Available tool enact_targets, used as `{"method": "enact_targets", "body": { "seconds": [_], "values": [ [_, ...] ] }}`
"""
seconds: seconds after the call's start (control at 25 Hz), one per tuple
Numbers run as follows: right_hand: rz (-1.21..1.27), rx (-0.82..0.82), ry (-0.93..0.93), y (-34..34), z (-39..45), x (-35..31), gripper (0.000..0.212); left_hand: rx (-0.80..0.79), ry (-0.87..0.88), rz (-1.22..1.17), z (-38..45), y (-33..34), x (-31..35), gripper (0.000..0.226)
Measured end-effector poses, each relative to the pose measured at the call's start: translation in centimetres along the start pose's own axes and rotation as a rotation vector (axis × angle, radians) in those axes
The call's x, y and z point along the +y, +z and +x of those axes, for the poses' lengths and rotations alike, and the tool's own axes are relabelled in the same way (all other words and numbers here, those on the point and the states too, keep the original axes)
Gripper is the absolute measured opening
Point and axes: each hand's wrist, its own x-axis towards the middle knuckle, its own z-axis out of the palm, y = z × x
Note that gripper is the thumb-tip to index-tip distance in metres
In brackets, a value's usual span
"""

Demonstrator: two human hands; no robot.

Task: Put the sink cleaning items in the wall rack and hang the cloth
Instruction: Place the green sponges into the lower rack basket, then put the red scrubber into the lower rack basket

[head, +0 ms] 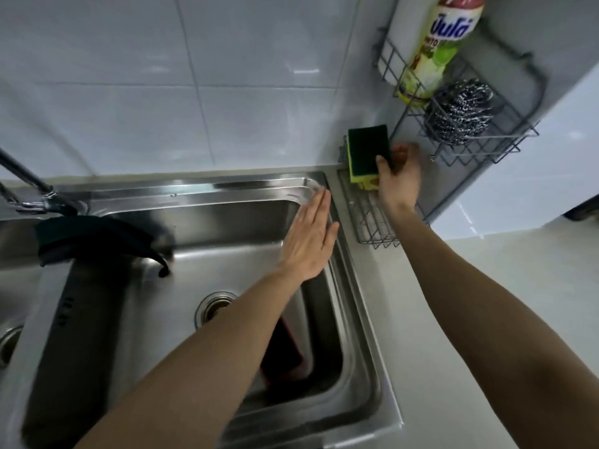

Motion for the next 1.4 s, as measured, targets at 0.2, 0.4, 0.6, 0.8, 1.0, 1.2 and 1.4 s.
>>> {"method": "enact_targets", "body": {
  "seconds": [0.2,0.4,0.6,0.8,1.0,1.2,1.4],
  "values": [
    [-0.083,-0.051,0.06,0.2,3.2,1.2,0.027,-0.11,-0.041,-0.065,2.3,3.8,3.1,0.059],
    [-0.257,-0.145,0.015,0.6,4.1,1.5,0.031,-0.141,-0.052,-0.071,3.1,5.3,4.1,0.06],
    [-0.478,-0.199,-0.117,0.9,4.0,2.9,0.038,-0.093,-0.04,-0.112,3.2,5.9,4.2,0.06],
    [-0.506,-0.291,-0.211,0.9,3.5,4.4,0.053,-0.083,-0.026,-0.13,3.1,6.0,4.3,0.059],
    [-0.474,-0.352,-0.301,0.7,3.6,5.8,0.045,-0.083,-0.029,-0.154,3.0,6.0,4.7,0.06],
    [-0.535,-0.399,-0.284,0.7,4.0,5.5,0.043,-0.088,-0.034,-0.131,3.0,6.2,4.7,0.06],
    [-0.57,-0.461,-0.276,0.6,4.3,5.1,0.045,-0.105,-0.038,-0.101,3.1,5.9,4.8,0.061]
  ]
}}
